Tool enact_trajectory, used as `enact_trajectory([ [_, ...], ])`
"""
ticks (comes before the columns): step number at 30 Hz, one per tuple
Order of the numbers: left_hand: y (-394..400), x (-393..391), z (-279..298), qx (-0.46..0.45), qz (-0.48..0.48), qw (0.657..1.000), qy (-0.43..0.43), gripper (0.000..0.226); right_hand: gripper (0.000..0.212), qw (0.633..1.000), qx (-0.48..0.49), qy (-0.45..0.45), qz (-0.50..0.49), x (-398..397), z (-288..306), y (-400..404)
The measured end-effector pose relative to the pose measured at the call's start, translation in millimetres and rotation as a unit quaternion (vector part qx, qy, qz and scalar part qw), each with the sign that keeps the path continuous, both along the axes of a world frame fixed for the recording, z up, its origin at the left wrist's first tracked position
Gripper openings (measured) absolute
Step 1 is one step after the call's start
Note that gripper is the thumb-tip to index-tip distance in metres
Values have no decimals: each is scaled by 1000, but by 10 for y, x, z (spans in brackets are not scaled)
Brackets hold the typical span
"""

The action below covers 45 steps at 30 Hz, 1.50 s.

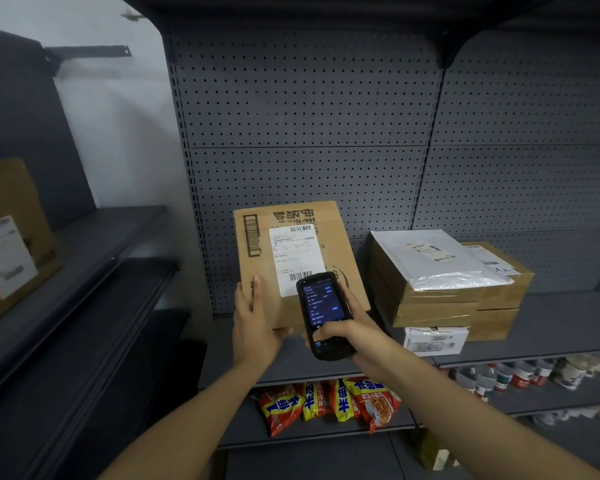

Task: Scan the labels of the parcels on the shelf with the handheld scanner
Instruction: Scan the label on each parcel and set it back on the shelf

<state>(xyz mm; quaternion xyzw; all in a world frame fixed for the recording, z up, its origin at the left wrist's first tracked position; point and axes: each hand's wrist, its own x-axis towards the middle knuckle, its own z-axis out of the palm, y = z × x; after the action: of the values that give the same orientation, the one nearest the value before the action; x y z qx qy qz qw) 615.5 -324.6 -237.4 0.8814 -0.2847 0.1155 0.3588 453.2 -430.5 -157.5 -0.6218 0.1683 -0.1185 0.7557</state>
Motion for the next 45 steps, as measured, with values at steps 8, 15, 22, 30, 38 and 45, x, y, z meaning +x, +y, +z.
enact_trajectory([
  [8, -102, 77, -170, 35, -37, 997, 52, 128, 105, 995, -51, 34, -78, 55, -246, -194],
  [15, -376, 147, -326, 83, -73, 991, 80, 129, 122, 990, -35, 74, -117, 104, -510, -453],
  [22, -844, 244, -507, 115, -87, 981, 126, 127, 105, 983, -70, 100, -137, 248, -746, -991],
  [30, -1409, 442, -787, 143, -95, 971, 168, 129, 102, 983, -69, 130, -106, 475, -1028, -1736],
  [38, -1754, 455, -913, 181, -86, 960, 196, 130, 113, 984, -56, 158, -66, 613, -1248, -2233],
  [45, -1871, 626, -991, 186, -79, 955, 218, 129, 123, 979, -45, 187, -70, 776, -1305, -2347],
])
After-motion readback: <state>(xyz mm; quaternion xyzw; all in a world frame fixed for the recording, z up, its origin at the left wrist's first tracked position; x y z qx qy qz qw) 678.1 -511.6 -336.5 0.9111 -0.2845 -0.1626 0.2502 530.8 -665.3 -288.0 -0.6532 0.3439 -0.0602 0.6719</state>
